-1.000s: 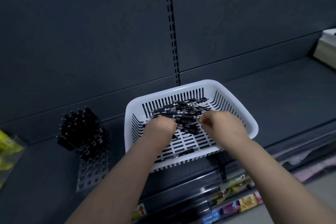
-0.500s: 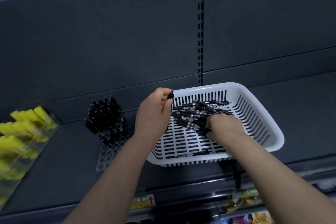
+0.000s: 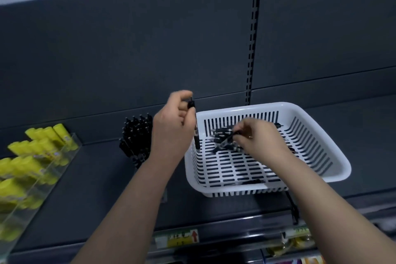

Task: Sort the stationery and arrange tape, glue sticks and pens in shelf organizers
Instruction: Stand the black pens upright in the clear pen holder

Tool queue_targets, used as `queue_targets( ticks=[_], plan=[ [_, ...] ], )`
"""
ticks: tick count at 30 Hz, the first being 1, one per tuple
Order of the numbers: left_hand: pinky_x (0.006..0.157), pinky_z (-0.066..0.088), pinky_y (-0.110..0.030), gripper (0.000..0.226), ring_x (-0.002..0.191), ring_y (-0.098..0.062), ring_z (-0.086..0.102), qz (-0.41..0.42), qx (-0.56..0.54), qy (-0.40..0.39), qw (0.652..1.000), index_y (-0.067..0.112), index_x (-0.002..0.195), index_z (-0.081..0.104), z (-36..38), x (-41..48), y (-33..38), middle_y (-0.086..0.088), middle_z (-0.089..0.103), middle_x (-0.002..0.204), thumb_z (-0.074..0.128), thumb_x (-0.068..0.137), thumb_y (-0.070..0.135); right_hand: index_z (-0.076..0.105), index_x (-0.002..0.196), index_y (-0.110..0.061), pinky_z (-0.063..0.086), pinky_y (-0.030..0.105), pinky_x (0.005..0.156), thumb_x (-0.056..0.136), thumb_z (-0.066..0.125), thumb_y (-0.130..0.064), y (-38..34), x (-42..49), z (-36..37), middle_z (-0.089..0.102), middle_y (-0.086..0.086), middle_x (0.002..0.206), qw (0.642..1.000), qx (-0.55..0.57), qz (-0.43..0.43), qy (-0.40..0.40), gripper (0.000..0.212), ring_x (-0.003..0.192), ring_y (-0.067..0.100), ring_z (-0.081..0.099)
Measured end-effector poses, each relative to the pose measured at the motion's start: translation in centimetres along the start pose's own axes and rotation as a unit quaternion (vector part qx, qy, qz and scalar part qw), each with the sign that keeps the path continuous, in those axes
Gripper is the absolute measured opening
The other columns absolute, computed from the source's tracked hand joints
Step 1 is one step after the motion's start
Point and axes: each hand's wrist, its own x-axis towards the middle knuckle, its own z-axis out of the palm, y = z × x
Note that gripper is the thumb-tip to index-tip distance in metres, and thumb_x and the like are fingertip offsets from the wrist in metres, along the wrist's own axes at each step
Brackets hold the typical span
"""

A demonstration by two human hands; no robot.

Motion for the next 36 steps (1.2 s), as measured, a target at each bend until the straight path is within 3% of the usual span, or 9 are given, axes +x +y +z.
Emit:
queue_targets(
  ticks=[3, 5, 8, 15, 21, 26, 36],
  plan=[
    [0.064, 0.039, -0.003, 0.032, 0.065, 0.002, 0.054, 0.01, 0.001, 0.056, 0.998, 0.024, 0.115, 0.06, -3.5, 0.8, -1.1, 0.015, 0.054, 0.076, 0.06, 0.087, 0.009, 0.065, 0.091, -0.032, 0.043, 0.007, 0.066, 0.082, 0.068, -0.02, -4.3, 0.4, 0.3, 0.061, -0.019, 0.075, 0.987, 0.083, -0.095, 0.1, 0.016, 0.074, -0.003, 0.06],
    [0.062, 0.037, -0.002, 0.03, 0.065, 0.002, 0.053, 0.003, 0.01, 0.068, 0.998, 0.025, 0.114, 0.06, -5.7, 1.1, -2.1, 0.014, 0.054, 0.074, 0.06, 0.088, 0.009, 0.064, 0.096, -0.031, 0.042, 0.002, 0.064, 0.082, 0.068, -0.018, -6.7, 0.5, 0.8, 0.059, -0.02, 0.075, 0.971, 0.151, -0.136, 0.127, 0.019, 0.077, -0.006, 0.058],
    [0.065, 0.036, -0.001, 0.03, 0.068, 0.001, 0.054, -0.018, 0.043, 0.064, 0.997, 0.024, 0.114, 0.06, -7.8, 0.7, -3.9, 0.012, 0.055, 0.076, 0.061, 0.088, 0.01, 0.061, 0.097, -0.032, 0.042, 0.004, 0.064, 0.082, 0.069, -0.018, -9.1, 0.6, 2.4, 0.06, -0.016, 0.078, 0.962, 0.192, -0.159, 0.11, 0.022, 0.078, -0.005, 0.058],
    [0.073, 0.037, 0.0, 0.025, 0.08, 0.001, 0.058, -0.033, 0.09, 0.003, 0.995, 0.024, 0.109, 0.063, -8.7, -0.7, -7.2, 0.009, 0.063, 0.091, 0.062, 0.088, 0.011, 0.062, 0.093, -0.034, 0.045, 0.009, 0.066, 0.081, 0.07, -0.016, -10.4, 0.7, 7.1, 0.06, -0.013, 0.076, 0.975, 0.16, -0.143, 0.053, 0.022, 0.075, -0.002, 0.058],
    [0.074, 0.037, -0.018, 0.026, 0.095, 0.001, 0.045, -0.045, 0.154, -0.038, 0.986, 0.03, 0.113, 0.062, -8.5, -1.3, -9.4, 0.014, 0.06, 0.09, 0.063, 0.088, 0.023, 0.06, 0.095, -0.034, 0.049, 0.017, 0.07, 0.08, 0.071, -0.017, -10.6, 0.8, 8.5, 0.059, -0.015, 0.076, 0.978, 0.149, -0.129, 0.065, 0.025, 0.073, -0.001, 0.059],
    [0.083, 0.047, -0.034, 0.019, 0.103, -0.017, 0.048, 0.018, 0.222, -0.042, 0.974, 0.023, 0.103, 0.069, -8.7, -1.9, -10.1, 0.009, 0.067, 0.093, 0.069, 0.084, 0.025, 0.06, 0.091, -0.035, 0.048, 0.015, 0.07, 0.08, 0.072, -0.018, -11.0, 0.9, 9.0, 0.062, -0.014, 0.078, 0.979, 0.151, -0.119, 0.06, 0.024, 0.074, -0.002, 0.059],
    [0.083, 0.048, -0.038, 0.021, 0.101, -0.015, 0.046, 0.022, 0.215, -0.03, 0.976, 0.023, 0.102, 0.071, -9.2, -2.4, -10.7, 0.009, 0.063, 0.093, 0.072, 0.081, 0.028, 0.066, 0.1, -0.03, 0.041, 0.004, 0.068, 0.083, 0.069, -0.017, -12.3, 1.2, 10.1, 0.063, -0.014, 0.079, 0.982, 0.097, -0.16, 0.037, 0.022, 0.074, -0.002, 0.059]
  ],
)
